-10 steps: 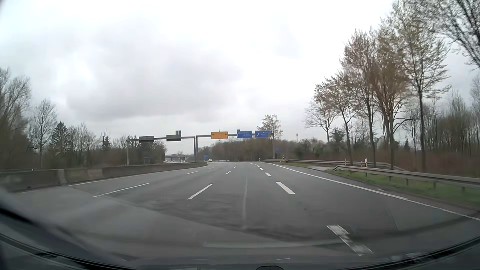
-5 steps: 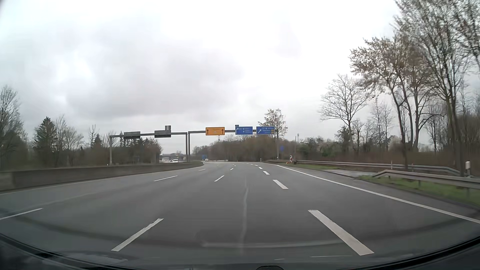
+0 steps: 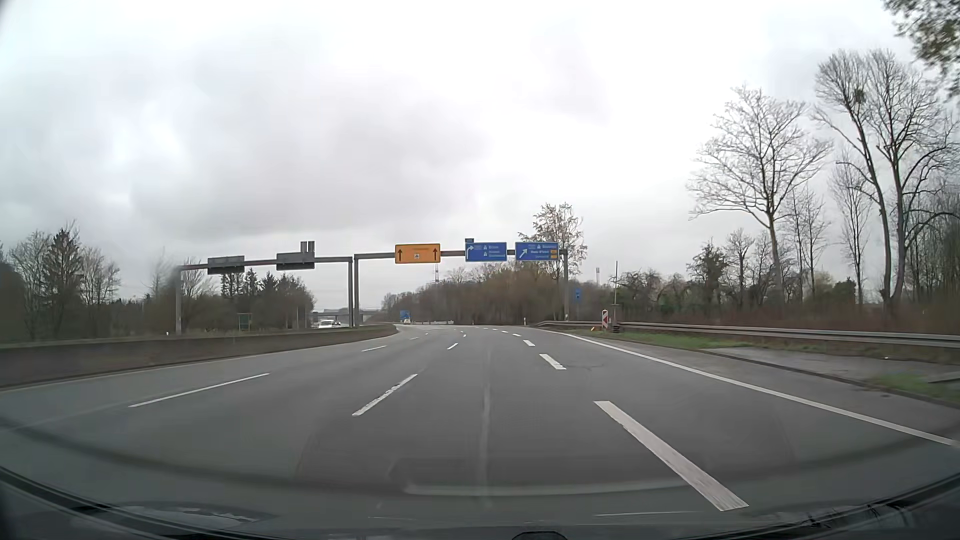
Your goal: Follow the waypoints while adhering to traffic rules and regulations
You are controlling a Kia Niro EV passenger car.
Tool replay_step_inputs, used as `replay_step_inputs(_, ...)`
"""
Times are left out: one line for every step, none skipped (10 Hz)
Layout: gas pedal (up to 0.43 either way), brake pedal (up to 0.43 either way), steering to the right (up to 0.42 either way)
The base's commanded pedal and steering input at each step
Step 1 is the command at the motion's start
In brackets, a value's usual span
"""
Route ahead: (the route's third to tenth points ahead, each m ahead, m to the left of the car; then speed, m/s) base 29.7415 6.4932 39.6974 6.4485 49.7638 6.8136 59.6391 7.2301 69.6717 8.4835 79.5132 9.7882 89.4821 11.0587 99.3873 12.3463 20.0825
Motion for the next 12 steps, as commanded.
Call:
replay_step_inputs(0.209, 0.000, 0.000)
replay_step_inputs(0.209, 0.000, 0.000)
replay_step_inputs(0.197, 0.000, -0.001)
replay_step_inputs(0.197, 0.000, -0.001)
replay_step_inputs(0.197, 0.000, -0.001)
replay_step_inputs(0.157, 0.000, -0.001)
replay_step_inputs(0.130, 0.000, -0.003)
replay_step_inputs(0.130, 0.000, -0.005)
replay_step_inputs(0.130, 0.000, -0.007)
replay_step_inputs(0.130, 0.000, -0.006)
replay_step_inputs(0.130, 0.000, -0.006)
replay_step_inputs(0.130, 0.000, -0.007)
